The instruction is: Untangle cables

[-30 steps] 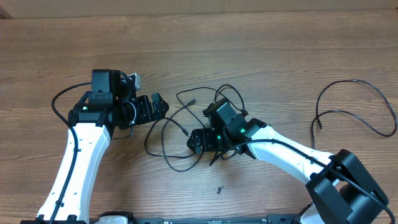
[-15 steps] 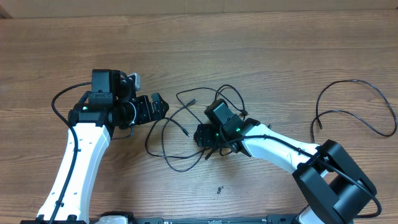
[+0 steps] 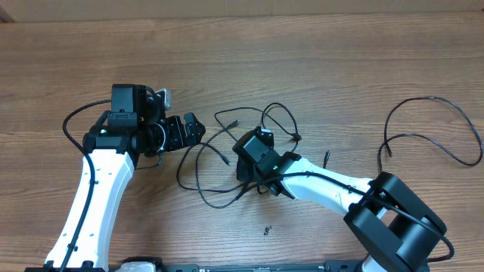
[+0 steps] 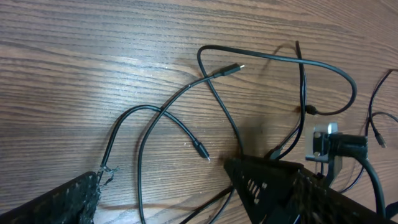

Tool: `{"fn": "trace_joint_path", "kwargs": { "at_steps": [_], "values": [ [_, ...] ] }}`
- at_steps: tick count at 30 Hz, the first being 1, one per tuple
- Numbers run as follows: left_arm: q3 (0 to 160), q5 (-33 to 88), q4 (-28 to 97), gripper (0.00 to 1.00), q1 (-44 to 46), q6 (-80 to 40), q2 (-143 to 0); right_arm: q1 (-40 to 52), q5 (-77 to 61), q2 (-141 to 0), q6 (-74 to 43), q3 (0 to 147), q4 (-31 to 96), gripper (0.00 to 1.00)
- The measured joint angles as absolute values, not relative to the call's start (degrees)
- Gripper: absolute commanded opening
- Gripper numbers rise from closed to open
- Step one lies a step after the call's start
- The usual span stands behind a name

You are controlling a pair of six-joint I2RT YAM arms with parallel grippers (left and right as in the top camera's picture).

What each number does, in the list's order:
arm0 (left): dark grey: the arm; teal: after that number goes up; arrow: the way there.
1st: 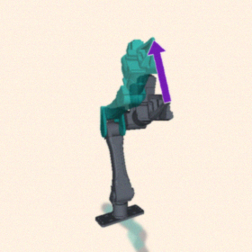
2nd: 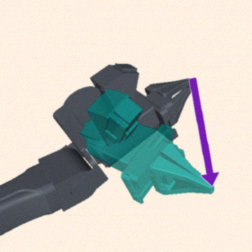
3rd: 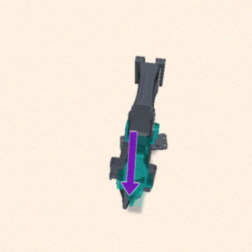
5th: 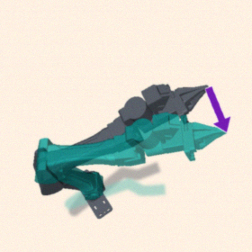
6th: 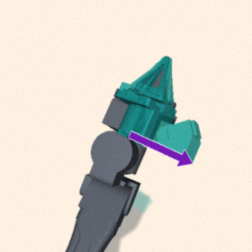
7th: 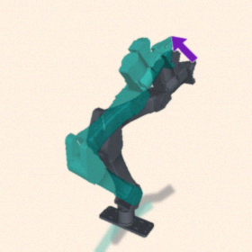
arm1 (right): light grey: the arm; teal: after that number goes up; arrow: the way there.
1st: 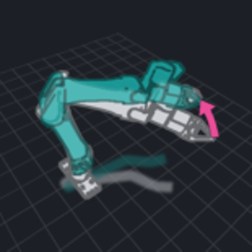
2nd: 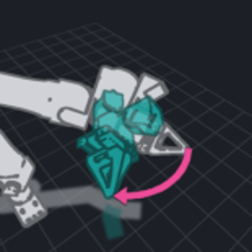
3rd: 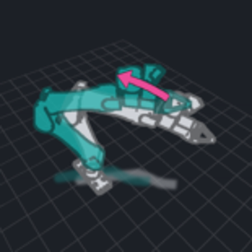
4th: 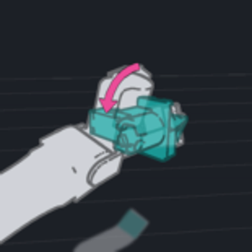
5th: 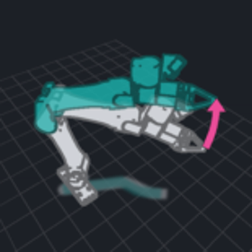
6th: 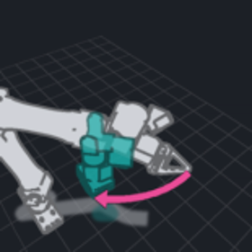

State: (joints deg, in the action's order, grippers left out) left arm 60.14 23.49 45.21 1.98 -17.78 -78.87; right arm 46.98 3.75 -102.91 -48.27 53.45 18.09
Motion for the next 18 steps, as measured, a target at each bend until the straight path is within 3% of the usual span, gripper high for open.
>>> {"fn": "trace_joint_path", "kwargs": {
  "at_steps": [4,14,18],
  "values": [
    [60.1,23.5,45.2,1.0,2.0,-17.8,-78.9,47.0,4.8,-103.3,-52.1,53.7,18.7,0.24],
    [60.1,23.5,45.2,1.0,2.0,-17.8,-78.9,47.0,5.7,-105.9,-57.6,56.2,20.0,0.2],
    [60.1,23.5,45.2,1.0,2.0,-17.8,-78.9,46.9,5.5,-106.1,-58.8,56.5,20.7,0.09]
  ]
}}
